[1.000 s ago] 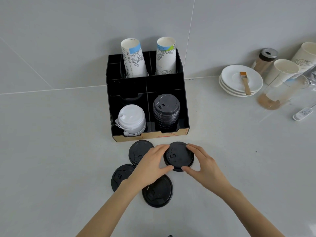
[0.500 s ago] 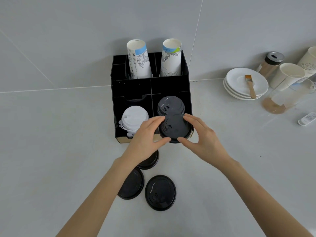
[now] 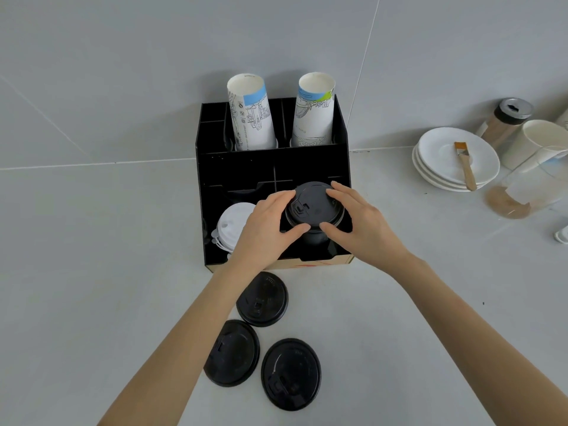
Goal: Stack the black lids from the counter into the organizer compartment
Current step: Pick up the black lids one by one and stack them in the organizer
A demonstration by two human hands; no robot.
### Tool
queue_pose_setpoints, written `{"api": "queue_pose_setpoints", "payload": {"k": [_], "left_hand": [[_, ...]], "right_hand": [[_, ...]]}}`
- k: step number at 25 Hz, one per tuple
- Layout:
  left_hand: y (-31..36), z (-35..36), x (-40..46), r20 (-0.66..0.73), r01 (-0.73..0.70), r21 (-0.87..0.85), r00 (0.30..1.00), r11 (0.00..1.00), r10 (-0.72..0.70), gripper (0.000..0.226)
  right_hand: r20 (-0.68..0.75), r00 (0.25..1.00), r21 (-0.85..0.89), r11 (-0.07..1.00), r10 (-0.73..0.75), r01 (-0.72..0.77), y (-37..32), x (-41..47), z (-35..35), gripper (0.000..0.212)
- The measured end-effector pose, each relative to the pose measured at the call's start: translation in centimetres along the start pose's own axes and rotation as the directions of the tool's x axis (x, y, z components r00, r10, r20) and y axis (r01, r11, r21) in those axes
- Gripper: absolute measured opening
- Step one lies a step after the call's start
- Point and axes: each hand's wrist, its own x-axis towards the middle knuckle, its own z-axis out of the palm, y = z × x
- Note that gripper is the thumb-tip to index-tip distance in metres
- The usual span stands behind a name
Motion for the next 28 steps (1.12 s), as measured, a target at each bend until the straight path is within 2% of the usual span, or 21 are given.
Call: {"api": "queue_pose_setpoints", "payload": {"k": [8, 17, 22, 25, 28], "left_hand": [[-0.8, 1.2, 1.3, 0.018, 0.047, 0.046, 0.999, 0.998, -0.048, 0.059], [-0.9, 1.5, 1.3, 0.038, 0.064, 0.038, 0.997, 0.997, -0.065, 0.061], [-0.9, 0.8, 0.7, 0.080, 0.051, 0.032, 0.995, 0.998, -0.053, 0.064], [-1.0, 0.0, -0.9, 0.048, 0.056, -0.021, 0.997, 0.998, -0.055, 0.060], [-1.2, -0.8, -3.4, 0.017, 0.092, -0.088, 0.996, 0.992, -0.091, 0.055]], "right_hand": [[0.061, 0.997, -0.021, 0.999, 0.038, -0.037, 1.0, 1.5, 0.8, 0.056], [0.064, 0.997, -0.022, 0.999, 0.049, -0.048, 1.6, 1.3, 1.7, 0.060], [-0.034, 0.999, -0.014, 1.000, 0.019, -0.020, 0.7, 0.6, 1.8, 0.059], [-0.109, 0.994, 0.069, 0.997, -0.023, 0.031, -0.4, -0.5, 1.9, 0.055], [-0.116, 0.990, 0.101, 0.991, -0.080, 0.092, -1.5, -2.0, 2.6, 0.053]]}}
